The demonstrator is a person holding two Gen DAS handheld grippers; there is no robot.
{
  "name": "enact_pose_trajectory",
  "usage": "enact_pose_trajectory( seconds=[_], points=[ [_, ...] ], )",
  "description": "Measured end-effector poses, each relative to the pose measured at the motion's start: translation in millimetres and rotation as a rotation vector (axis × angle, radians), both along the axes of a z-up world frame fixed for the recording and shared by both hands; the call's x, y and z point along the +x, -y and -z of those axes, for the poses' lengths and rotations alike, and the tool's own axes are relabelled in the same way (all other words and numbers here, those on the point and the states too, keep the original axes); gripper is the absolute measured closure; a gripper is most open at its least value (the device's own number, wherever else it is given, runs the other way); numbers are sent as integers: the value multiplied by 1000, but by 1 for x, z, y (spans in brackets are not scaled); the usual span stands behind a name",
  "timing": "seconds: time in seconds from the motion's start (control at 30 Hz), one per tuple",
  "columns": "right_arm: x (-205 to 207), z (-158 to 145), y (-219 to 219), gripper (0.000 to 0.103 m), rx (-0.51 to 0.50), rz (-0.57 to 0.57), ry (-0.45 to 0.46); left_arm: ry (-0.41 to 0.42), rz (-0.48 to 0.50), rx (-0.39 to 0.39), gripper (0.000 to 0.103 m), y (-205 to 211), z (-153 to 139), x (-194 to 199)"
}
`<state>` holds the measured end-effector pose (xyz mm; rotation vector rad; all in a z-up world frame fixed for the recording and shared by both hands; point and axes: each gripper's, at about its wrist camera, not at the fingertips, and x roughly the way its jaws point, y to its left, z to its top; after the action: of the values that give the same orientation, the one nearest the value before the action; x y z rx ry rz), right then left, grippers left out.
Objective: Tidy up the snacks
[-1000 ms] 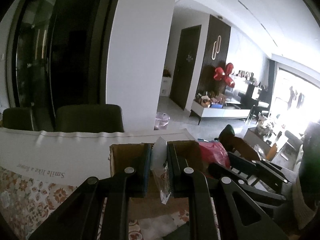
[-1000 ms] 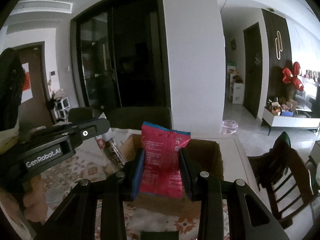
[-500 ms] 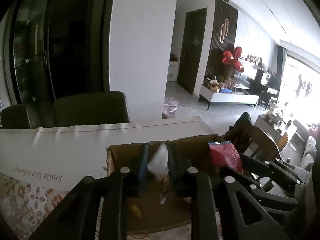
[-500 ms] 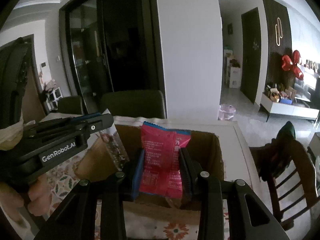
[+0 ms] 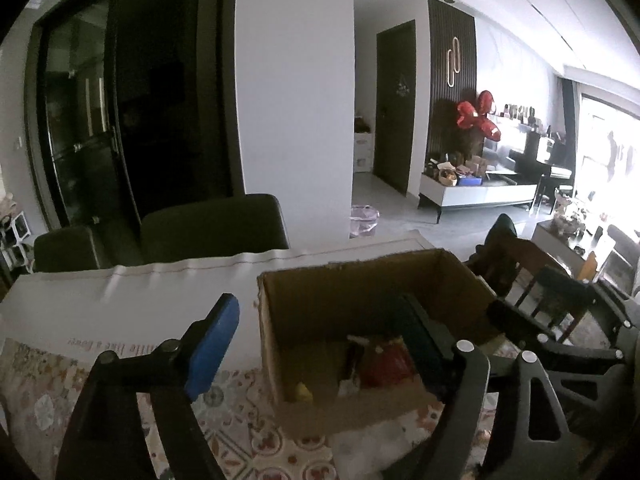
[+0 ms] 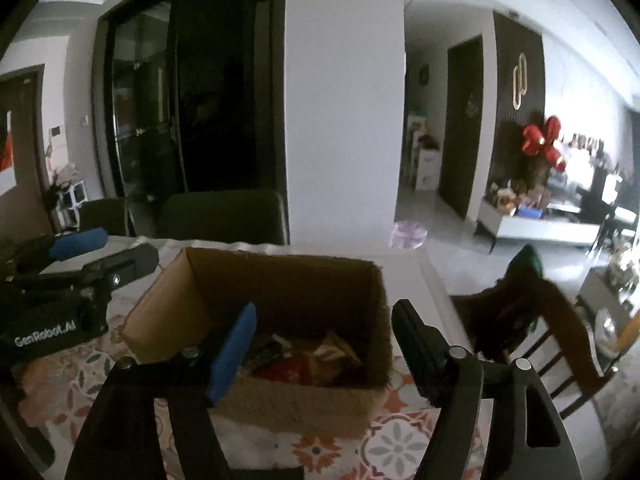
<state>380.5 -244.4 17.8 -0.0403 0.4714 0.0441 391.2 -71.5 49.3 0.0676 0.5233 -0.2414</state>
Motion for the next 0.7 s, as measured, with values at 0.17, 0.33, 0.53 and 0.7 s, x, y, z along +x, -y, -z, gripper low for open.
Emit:
enact_pose_trajectory(
  seconds=[0.17, 0.33, 0.53, 0.7],
  points=[
    [-37, -8, -5, 23, -13, 32, 53, 15, 2, -8, 20, -9, 0, -31],
    [-63, -9, -9, 23, -7, 41, 70, 48, 1, 16, 19, -13, 3, -63],
    [-92, 1, -15, 23, -15, 37, 79, 53, -1, 20, 19, -23, 11, -92],
    [-112, 10, -17, 23, -30, 39, 80, 60, -4, 35, 19, -28, 23, -116]
  ],
)
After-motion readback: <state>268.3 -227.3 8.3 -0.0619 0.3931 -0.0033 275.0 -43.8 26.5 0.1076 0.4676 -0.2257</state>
